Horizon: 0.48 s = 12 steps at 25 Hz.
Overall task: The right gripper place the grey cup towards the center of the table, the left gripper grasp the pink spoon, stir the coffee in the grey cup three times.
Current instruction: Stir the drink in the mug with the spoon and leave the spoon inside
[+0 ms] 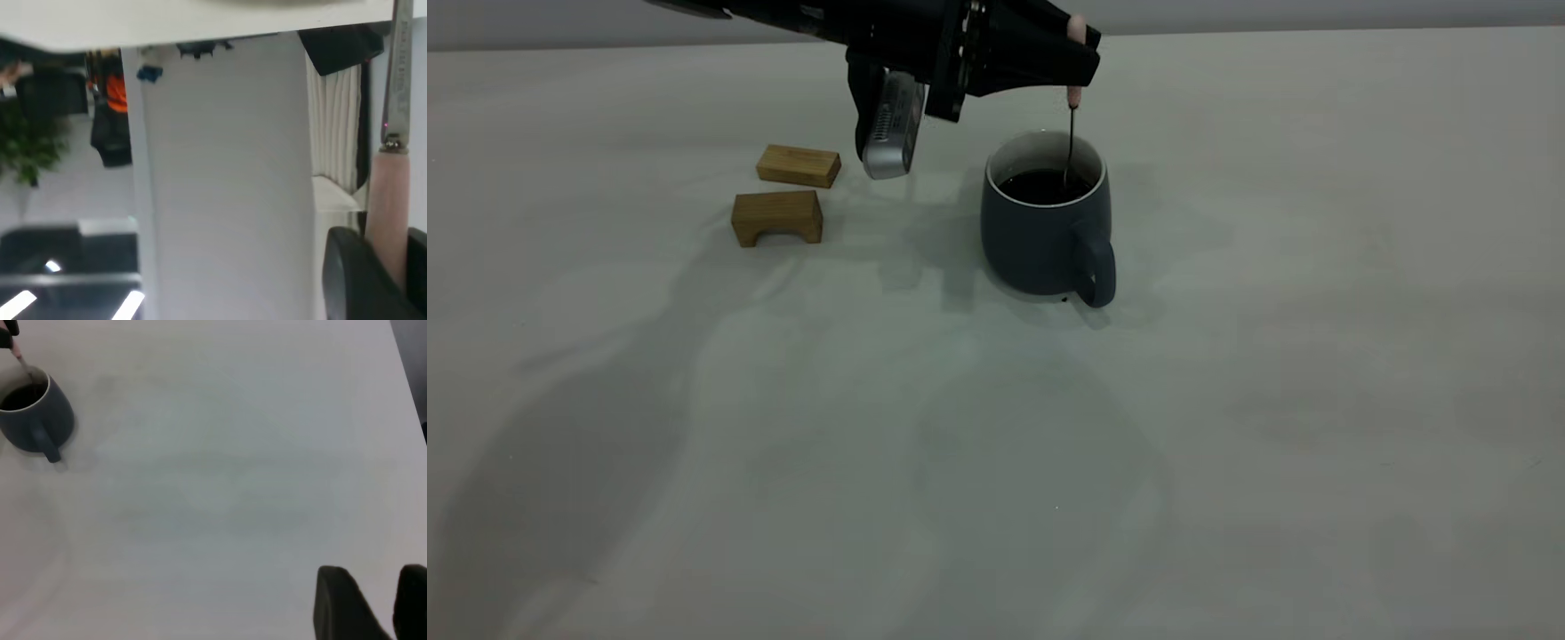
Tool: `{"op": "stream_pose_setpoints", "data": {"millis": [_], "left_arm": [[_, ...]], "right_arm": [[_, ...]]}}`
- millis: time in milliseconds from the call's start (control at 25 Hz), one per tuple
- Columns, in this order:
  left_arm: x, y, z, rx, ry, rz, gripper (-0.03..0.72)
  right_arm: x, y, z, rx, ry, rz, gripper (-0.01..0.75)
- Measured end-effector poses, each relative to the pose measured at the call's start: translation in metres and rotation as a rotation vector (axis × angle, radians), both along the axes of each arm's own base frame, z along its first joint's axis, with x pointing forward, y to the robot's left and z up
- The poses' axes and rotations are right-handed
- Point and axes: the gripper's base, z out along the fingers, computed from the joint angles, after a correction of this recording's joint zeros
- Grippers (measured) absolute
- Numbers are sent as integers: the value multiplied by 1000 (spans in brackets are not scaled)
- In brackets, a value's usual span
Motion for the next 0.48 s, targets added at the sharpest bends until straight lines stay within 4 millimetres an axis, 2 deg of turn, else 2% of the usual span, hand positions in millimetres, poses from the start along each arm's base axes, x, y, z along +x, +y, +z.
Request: {"op": "stream_pose_setpoints", "data": {"millis": [200,320,480], "left_arm": [[-5,-1,-5,70,220,27,159],[-5,3,-10,136,197,21,159],[-1,7,-12,148,51,-1,159]], "right_arm": [[0,0,0,0,0,0,238],[0,0,0,0,0,0,238],[0,0,0,0,0,0,238]]}}
